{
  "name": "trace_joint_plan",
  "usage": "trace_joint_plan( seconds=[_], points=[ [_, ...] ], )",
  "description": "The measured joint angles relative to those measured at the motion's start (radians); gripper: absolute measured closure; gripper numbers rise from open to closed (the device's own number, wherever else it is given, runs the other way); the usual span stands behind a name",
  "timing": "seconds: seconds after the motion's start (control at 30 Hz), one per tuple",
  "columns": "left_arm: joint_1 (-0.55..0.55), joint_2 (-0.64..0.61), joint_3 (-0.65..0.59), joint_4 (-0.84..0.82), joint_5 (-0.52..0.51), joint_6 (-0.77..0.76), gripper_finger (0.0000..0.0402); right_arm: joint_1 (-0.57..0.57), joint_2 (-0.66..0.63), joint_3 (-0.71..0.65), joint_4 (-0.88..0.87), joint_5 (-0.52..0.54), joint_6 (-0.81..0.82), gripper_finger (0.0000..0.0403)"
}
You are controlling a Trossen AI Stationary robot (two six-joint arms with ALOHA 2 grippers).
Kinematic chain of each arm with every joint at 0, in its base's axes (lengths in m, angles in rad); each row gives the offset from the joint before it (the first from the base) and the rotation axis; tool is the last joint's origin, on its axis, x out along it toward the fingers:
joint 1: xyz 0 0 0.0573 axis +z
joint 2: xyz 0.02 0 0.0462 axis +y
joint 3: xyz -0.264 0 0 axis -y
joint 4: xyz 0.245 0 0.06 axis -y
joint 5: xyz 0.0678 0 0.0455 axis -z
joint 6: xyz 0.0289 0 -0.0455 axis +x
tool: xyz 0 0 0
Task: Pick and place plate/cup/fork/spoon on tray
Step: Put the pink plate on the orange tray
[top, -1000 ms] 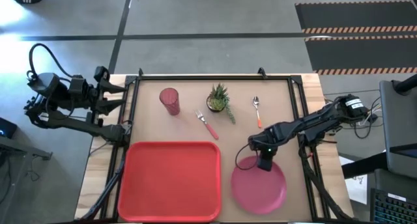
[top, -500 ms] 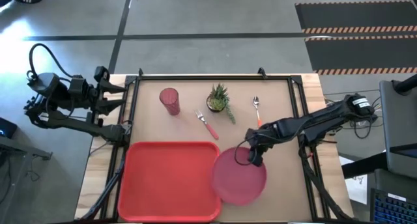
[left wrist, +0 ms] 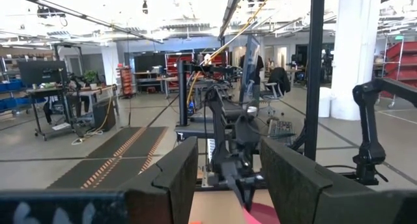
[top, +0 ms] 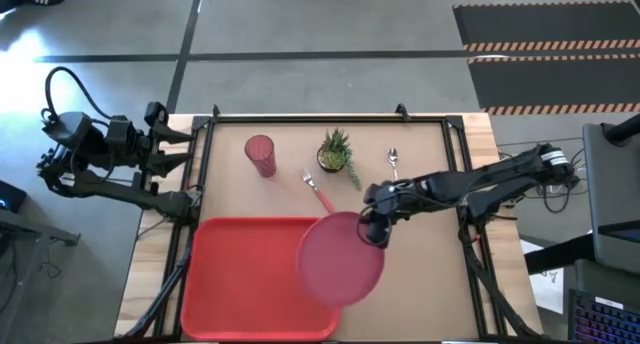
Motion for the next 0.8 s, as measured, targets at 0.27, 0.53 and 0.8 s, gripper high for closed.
trace_joint_plan(
  seconds=[0.27, 0.53, 0.8],
  points=[
    [0.0, -0.01, 0.0, -0.006, 0.0, 0.0, 0.0252, -0.028, 0.285, 0.225, 0.059, -0.196, -0.167, 0.0395],
    [0.0, -0.032, 0.0, -0.031, 0.0, -0.001, 0.0252, -0.081, 0.564, 0.508, 0.056, -0.397, -0.329, 0.0395],
    [0.0, -0.061, 0.0, -0.067, 0.0, -0.002, 0.0252, -0.113, 0.746, 0.742, 0.041, -0.489, -0.405, 0.0395]
  ],
)
